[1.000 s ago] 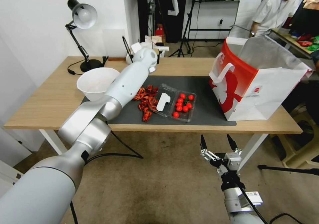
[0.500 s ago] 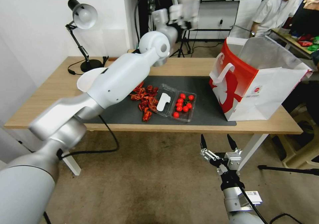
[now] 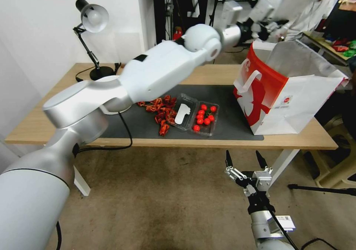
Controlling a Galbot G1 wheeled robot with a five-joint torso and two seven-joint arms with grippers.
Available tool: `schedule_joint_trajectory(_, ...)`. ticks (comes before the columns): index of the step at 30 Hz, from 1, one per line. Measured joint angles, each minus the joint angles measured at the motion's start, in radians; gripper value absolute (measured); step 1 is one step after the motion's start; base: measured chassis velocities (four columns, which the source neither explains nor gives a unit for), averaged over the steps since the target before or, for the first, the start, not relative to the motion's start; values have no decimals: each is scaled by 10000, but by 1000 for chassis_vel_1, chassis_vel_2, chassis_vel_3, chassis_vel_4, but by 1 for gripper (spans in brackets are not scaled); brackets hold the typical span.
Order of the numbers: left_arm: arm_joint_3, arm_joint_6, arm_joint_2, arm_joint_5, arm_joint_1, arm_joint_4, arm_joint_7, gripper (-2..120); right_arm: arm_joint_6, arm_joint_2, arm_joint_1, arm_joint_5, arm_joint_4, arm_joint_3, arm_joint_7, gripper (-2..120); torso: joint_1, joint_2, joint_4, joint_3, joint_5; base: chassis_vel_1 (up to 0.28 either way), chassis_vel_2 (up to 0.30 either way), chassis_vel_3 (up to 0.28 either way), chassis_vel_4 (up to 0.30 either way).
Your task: Pick up the trash from the table and place it into the takeout bag.
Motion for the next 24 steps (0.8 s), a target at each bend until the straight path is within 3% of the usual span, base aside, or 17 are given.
schedule_joint_trajectory(6, 710, -85, -253, 202, 17, 265, -53, 5, 4, -23, 10, 12, 1, 14, 13, 100, 0, 0, 2, 0, -1, 0, 0, 0, 0)
schedule_joint_trajectory(15, 1126, -93, -193, 350, 199, 160, -189, 5, 14, -57, -2, 67, -61, 16, 16, 100, 0, 0, 3, 0, -2, 0, 0, 0, 0)
schedule_joint_trajectory(24, 1099, -105, -156, 618, 312, 21, -443, 37, 16, -79, 12, 79, -70, 12, 10, 100, 0, 0, 1, 0, -3, 0, 0, 0, 0)
